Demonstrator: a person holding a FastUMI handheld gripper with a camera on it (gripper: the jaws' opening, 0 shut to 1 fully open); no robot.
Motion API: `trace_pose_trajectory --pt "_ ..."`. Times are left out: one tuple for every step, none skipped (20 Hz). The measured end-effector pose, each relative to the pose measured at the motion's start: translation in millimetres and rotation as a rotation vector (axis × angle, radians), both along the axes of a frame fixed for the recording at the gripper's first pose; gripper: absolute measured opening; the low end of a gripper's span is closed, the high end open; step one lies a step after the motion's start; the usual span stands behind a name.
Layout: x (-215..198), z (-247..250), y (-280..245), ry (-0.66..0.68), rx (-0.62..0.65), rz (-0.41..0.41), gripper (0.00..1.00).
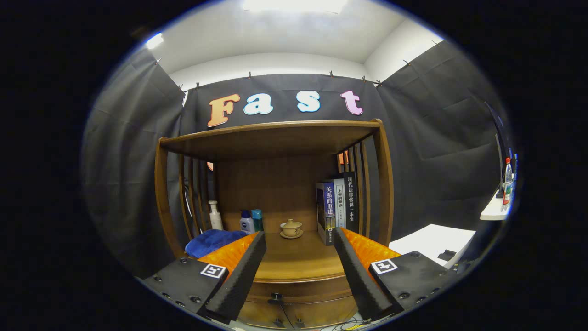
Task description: Pull open the drawer, take out the items inside it, and place them on the countertop above the cabinet.
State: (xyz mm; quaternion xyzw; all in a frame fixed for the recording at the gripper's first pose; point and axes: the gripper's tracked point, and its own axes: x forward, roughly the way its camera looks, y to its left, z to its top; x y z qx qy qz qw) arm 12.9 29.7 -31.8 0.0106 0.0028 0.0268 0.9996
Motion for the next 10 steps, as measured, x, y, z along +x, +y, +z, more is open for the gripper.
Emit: trace_pose_trajectory --pt "0.8 -7.0 1.9 0.004 0.003 0.001 0.98" --pt "3.3 -14.6 3.5 0.01 0.006 -0.001 0.98" --pt "5.5 -22.9 5.7 0.016 0.009 0.0 0.98" --pt "6.9 -33.1 9.1 0.023 0.012 0.005 0.98" --pt "9.6 -43.5 14.2 0.031 0.015 0.015 0.98" --pt "13.0 -55.1 17.9 0.042 0.02 0.024 0.98" --pt "16.4 -66.4 20.9 0.052 0.031 0.027 0.98" --pt "17.9 -77.2 22.5 0.062 0.035 0.033 0.98" --pt "21.0 -86.8 25.3 0.071 0.048 0.038 0.98" --pt "24.6 -99.4 26.6 0.081 0.056 0.037 0.98"
